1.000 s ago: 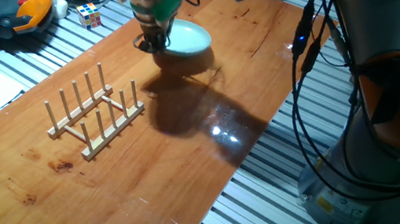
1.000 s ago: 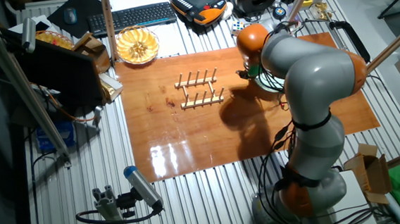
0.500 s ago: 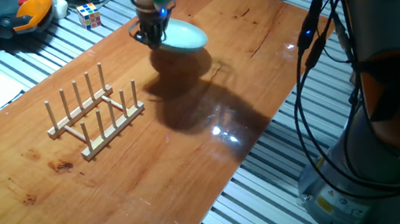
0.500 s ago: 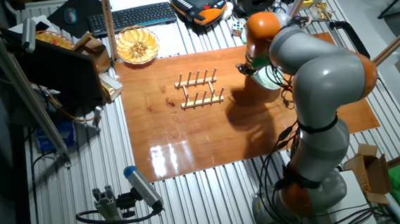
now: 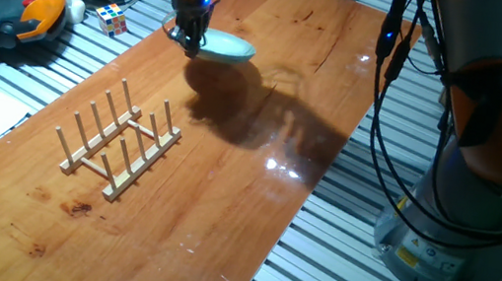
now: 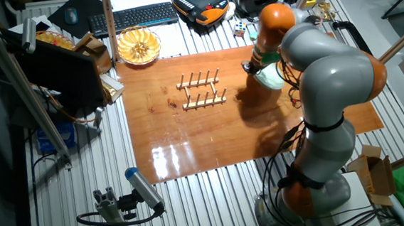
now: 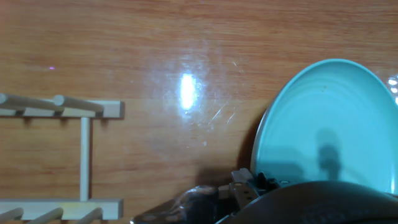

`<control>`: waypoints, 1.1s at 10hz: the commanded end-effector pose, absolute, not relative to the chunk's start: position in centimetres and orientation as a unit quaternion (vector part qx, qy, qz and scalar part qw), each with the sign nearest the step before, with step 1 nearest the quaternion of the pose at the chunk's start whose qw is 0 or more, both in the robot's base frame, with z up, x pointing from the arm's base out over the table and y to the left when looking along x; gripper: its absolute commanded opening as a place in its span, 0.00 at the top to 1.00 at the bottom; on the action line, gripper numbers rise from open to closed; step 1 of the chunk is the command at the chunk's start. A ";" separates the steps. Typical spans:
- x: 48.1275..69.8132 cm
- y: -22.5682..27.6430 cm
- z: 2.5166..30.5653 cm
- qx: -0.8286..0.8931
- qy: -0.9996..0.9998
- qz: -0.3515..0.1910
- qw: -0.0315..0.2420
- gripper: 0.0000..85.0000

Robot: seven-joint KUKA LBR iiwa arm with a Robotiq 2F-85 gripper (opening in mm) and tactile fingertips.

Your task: Put the dish on the dish rack

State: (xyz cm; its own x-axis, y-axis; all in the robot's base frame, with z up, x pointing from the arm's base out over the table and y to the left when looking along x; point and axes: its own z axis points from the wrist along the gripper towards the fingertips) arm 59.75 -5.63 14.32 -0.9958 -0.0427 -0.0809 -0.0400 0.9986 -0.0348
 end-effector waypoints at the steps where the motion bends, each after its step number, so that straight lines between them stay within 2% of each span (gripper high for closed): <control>1: 59.7 -5.6 14.4 -0.025 0.999 -0.019 0.041 0.99; 4: 59.4 -5.5 14.7 -0.031 0.998 -0.014 0.050 0.99; 11: 59.8 -6.5 14.1 -0.015 0.998 -0.048 0.039 0.99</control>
State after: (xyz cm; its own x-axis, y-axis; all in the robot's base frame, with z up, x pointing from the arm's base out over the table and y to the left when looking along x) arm 59.82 -6.54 14.12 -0.9965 -0.0337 -0.0766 -0.0262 0.9950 -0.0965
